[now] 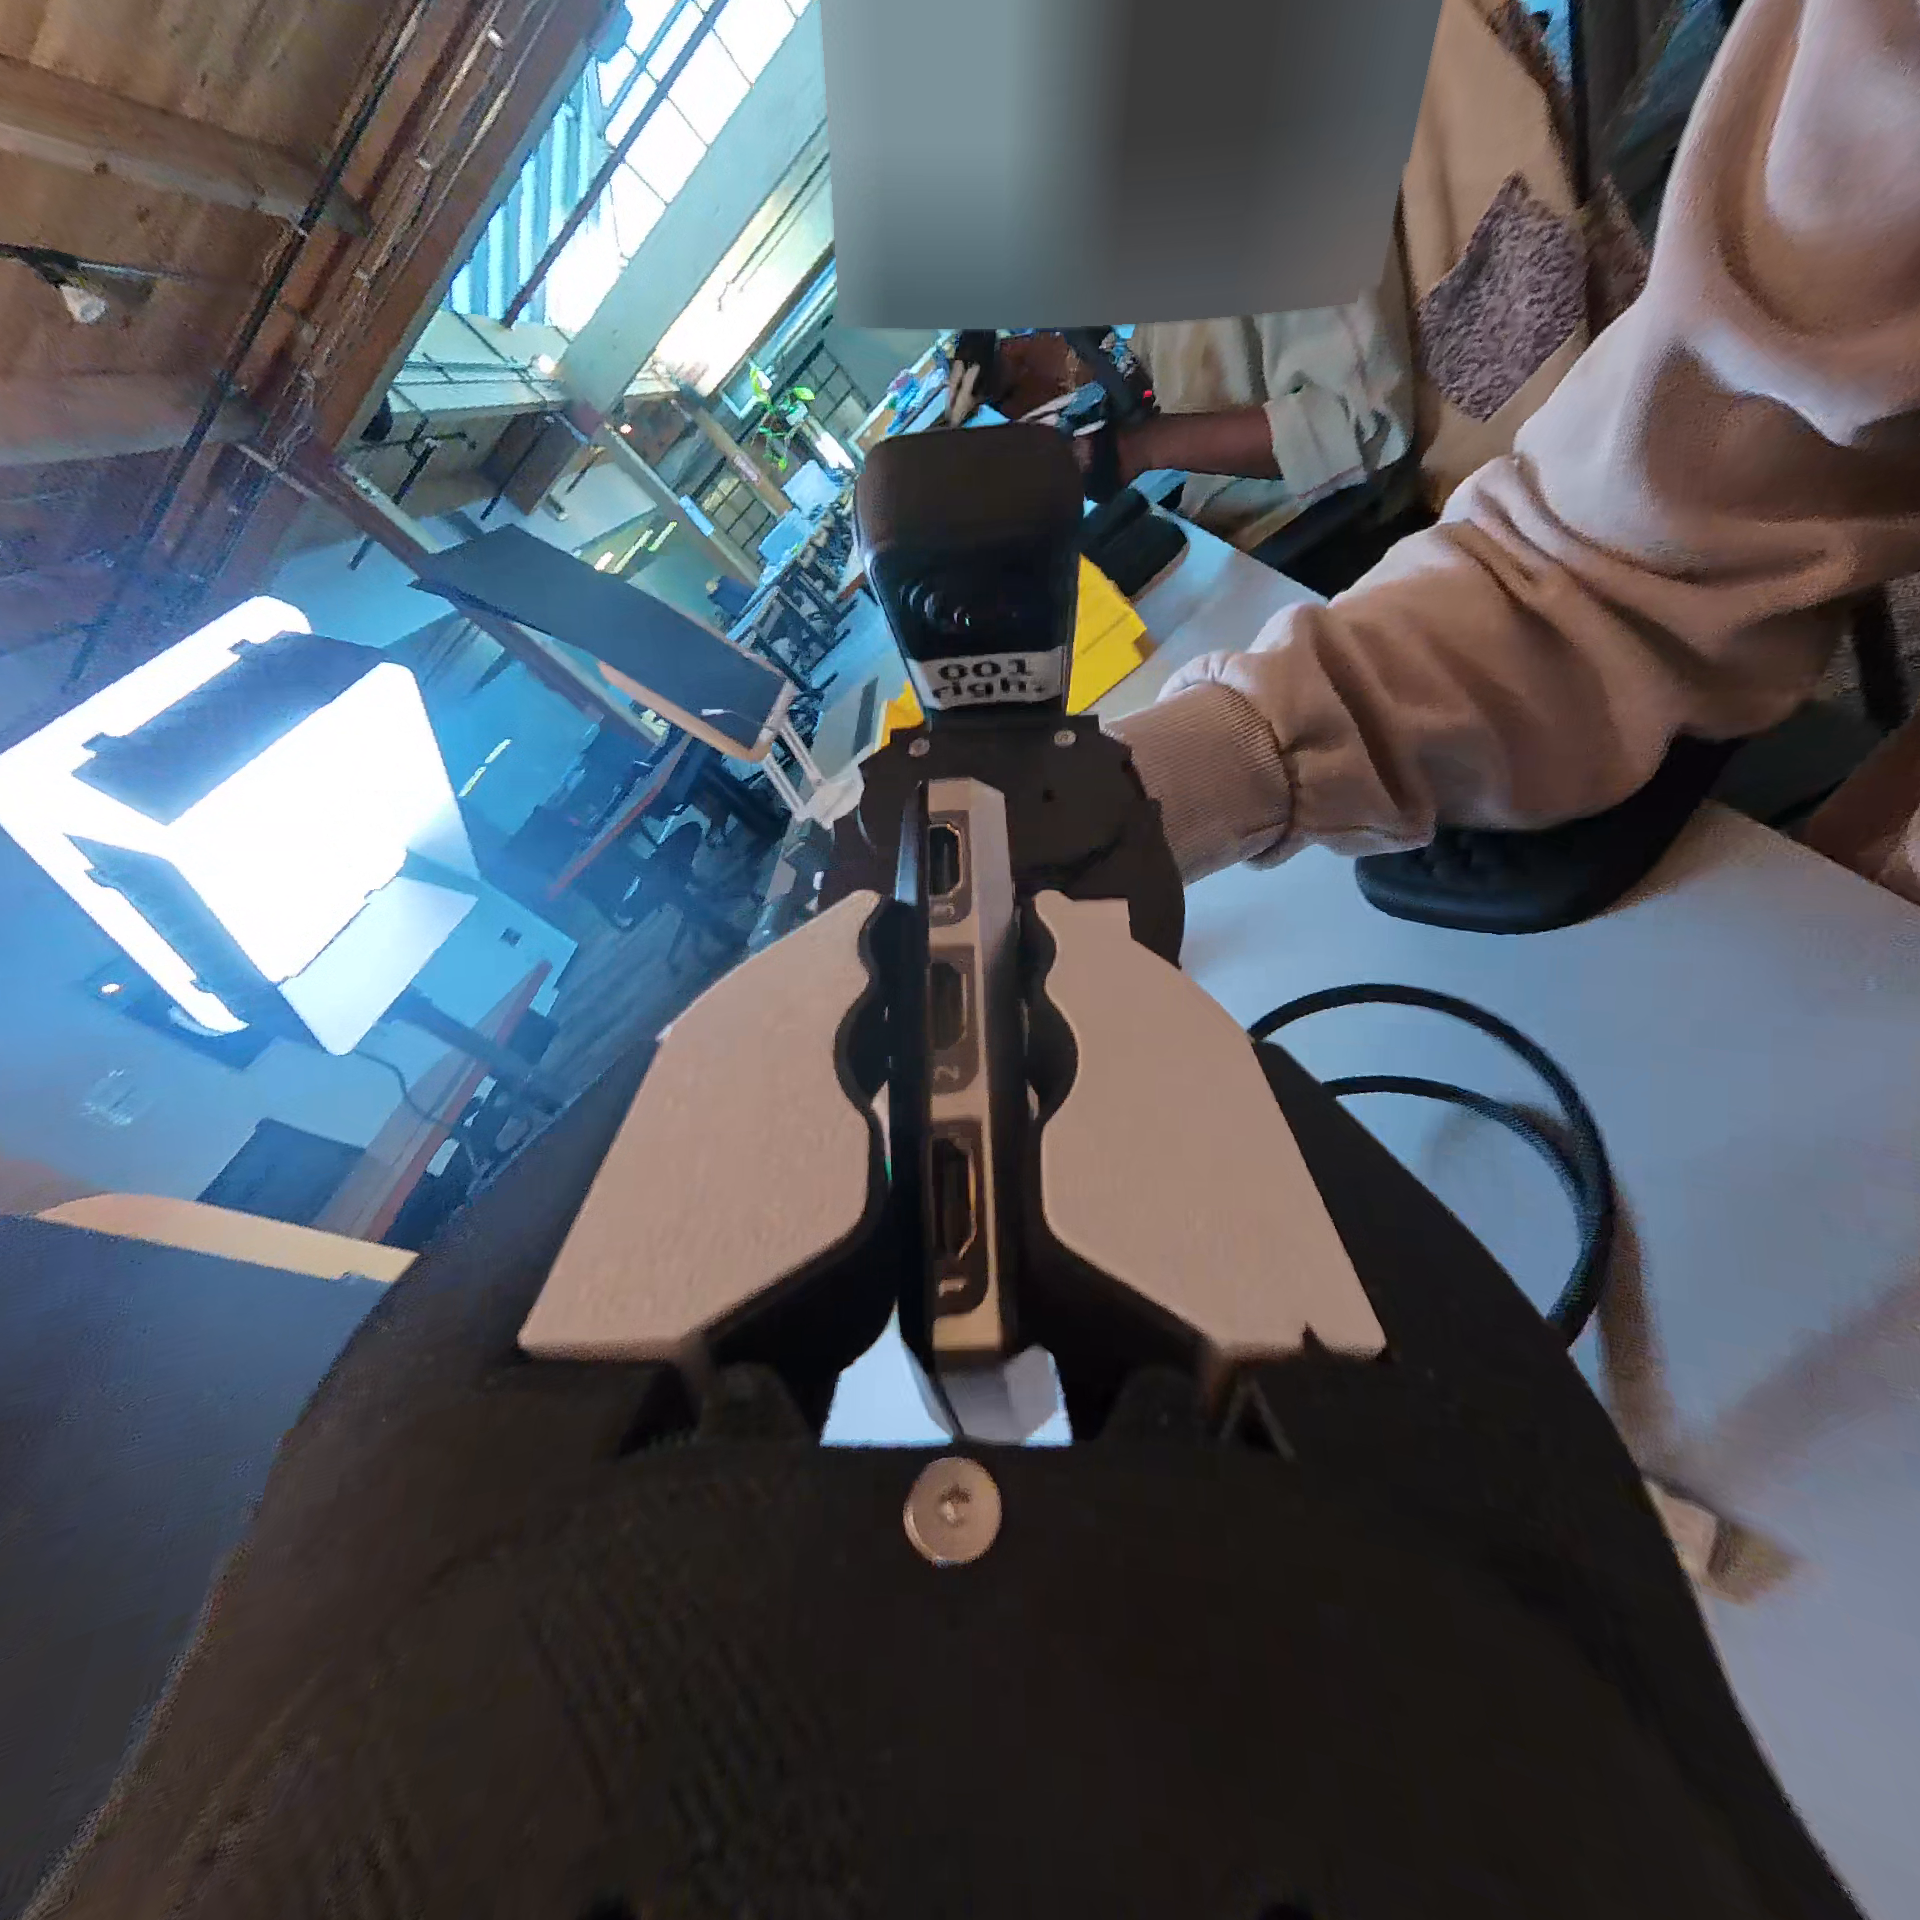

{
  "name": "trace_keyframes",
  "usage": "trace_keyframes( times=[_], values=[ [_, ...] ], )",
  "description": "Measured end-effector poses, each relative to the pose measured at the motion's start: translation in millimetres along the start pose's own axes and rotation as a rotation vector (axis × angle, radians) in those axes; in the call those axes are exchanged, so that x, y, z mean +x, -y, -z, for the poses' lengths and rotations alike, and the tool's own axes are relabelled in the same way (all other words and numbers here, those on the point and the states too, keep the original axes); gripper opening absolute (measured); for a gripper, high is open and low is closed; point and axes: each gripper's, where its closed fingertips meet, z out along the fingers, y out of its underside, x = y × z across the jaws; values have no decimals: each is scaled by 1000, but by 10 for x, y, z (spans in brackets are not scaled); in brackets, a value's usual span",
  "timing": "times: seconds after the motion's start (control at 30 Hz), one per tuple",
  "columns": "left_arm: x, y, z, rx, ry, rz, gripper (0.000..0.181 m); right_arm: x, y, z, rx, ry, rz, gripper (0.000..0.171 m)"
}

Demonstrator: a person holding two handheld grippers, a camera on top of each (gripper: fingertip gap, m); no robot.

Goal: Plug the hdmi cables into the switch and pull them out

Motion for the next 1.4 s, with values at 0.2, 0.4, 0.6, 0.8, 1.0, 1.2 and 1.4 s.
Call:
trace_keyframes(
  times=[0.2, 0.4, 0.6, 0.8, 1.0, 1.2, 1.4],
  values=[
    [-196, -318, 207, -228, 87, -81, 22, 283, 63, 567, -111, -121, 79, 13],
    [-184, -638, 16, -448, 134, -252, 24, 227, 180, 689, -251, -193, 258, 13],
    [-317, -594, -29, -443, 248, -390, 24, 217, 329, 674, -190, -236, 360, 13],
    [-402, -615, 24, -499, 299, -477, 24, 313, 298, 645, -253, -327, 421, 24],
    [-351, -810, -43, -601, 265, -532, 24, 211, 252, 353, -355, -357, 555, 34],
    [-317, -936, -20, -672, 226, -492, 23, 270, 125, 151, -333, -405, 625, 23],
    [-297, -948, 92, -644, 172, -350, 24, 309, 104, 157, -270, -395, 554, 23]
  ],
)
